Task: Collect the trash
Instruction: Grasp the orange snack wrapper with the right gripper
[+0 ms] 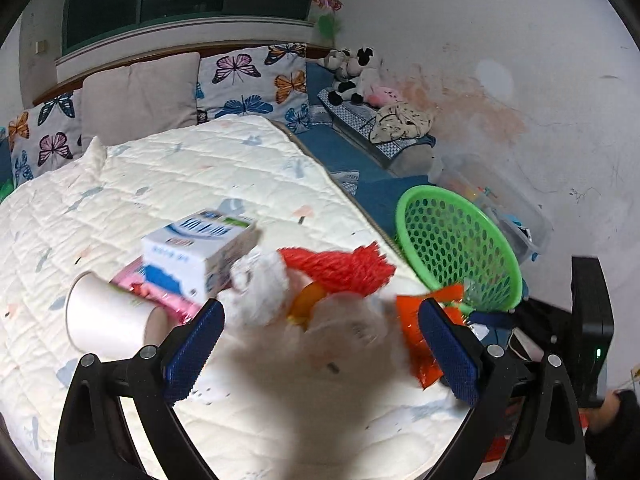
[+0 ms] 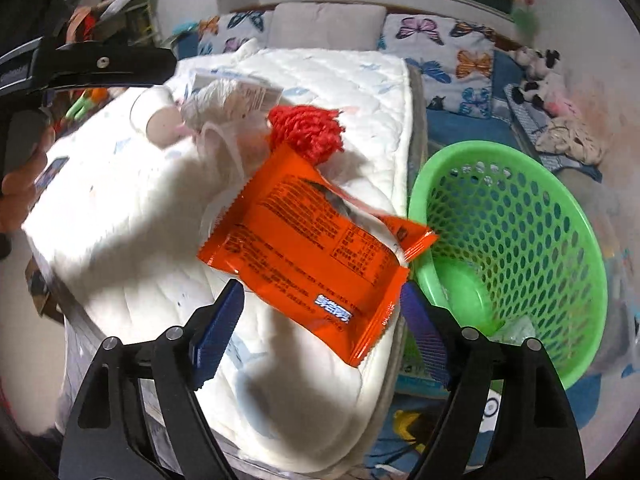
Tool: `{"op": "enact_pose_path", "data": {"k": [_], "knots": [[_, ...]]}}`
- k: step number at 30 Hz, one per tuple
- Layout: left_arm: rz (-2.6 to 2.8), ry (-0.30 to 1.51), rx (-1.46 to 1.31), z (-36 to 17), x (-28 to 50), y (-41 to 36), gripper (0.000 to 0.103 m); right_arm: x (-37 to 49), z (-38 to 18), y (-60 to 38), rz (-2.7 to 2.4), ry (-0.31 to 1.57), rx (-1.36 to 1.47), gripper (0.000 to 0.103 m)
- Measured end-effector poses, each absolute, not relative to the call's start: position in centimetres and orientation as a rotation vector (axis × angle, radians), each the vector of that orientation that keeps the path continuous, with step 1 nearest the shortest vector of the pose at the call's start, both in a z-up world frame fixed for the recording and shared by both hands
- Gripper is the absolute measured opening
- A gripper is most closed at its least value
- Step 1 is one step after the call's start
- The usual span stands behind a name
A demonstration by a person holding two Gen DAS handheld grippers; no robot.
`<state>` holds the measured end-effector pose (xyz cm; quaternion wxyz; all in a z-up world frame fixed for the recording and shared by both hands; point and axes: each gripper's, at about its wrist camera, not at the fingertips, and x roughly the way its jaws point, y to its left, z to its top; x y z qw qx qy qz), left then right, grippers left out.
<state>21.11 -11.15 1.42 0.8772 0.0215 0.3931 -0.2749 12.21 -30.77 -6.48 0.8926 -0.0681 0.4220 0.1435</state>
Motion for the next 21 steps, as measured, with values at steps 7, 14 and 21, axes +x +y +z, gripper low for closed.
{"op": "enact_pose_path", "data": {"k": [7, 14, 21], "knots": [[-0.586, 0.834, 0.042, -0.2, 20.0, -9.6, 0.094, 13.7, -6.3, -31.5, 0.438, 0.94, -0.169, 0.083], [-0.604, 0.854, 0.038, -1.8, 19.7, -9.2, 0.094, 15.7, -6.6, -31.4, 0.566, 1.007, -0.226, 0.088], [-0.638, 0.868, 0.058, -2.9, 19.4, -9.5, 0.094, 16.4, -6.3, -31.3, 0.62, 0.983, -0.237, 0.091]]}}
